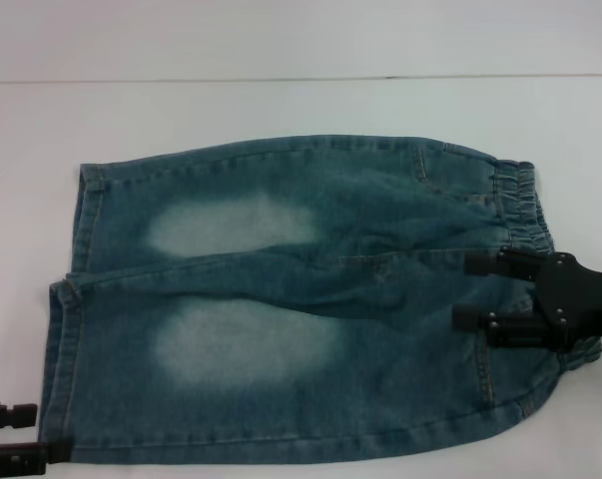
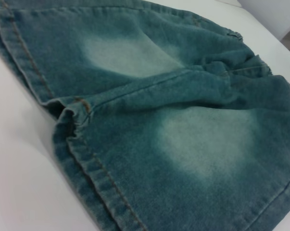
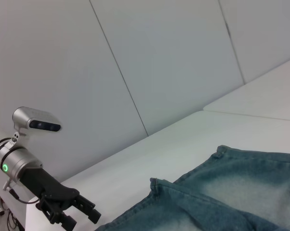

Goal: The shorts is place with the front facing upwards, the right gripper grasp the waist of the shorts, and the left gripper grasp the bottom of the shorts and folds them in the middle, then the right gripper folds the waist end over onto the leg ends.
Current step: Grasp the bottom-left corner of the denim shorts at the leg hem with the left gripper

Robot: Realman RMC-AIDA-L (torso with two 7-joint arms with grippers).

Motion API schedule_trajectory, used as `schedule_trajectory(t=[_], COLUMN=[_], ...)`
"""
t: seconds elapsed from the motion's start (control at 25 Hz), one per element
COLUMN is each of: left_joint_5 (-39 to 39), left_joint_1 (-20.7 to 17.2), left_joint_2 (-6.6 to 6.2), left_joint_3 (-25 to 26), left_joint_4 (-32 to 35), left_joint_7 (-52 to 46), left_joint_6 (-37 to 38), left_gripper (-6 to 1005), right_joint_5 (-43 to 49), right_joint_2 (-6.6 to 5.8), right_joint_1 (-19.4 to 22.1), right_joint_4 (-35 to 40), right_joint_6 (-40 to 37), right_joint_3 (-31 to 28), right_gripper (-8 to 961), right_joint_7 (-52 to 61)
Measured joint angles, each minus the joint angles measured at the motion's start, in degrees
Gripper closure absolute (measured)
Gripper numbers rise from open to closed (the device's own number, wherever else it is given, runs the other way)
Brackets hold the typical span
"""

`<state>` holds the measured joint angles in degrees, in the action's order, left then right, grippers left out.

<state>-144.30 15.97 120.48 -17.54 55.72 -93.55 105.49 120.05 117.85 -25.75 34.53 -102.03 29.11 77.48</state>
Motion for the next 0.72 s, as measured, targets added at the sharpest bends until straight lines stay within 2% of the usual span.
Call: schedule_trajectory(t=[0.28,0.72], left_joint_5=[-1.9,-2.2], left_joint_1=[0.7,0.9], left_joint_2=[0.73,0.91], left_joint_3=[-0.5,-2.0], left_joint_4=[-0.1,0.0], left_joint_7=[-0.1,-0.3], left_joint_6=[-0.9,-0.3], left_gripper=[84,85], right_joint_5=[0.0,0.0], right_joint_2=[0.01,0.23], right_joint_1=[0.0,0.0], right_joint_4=[-0.1,-0.2], right_joint_6=[0.0,0.1], right_joint_3=[-0.3,-0.3], right_gripper=[25,25], right_joint_7=[-0.1,-0.1])
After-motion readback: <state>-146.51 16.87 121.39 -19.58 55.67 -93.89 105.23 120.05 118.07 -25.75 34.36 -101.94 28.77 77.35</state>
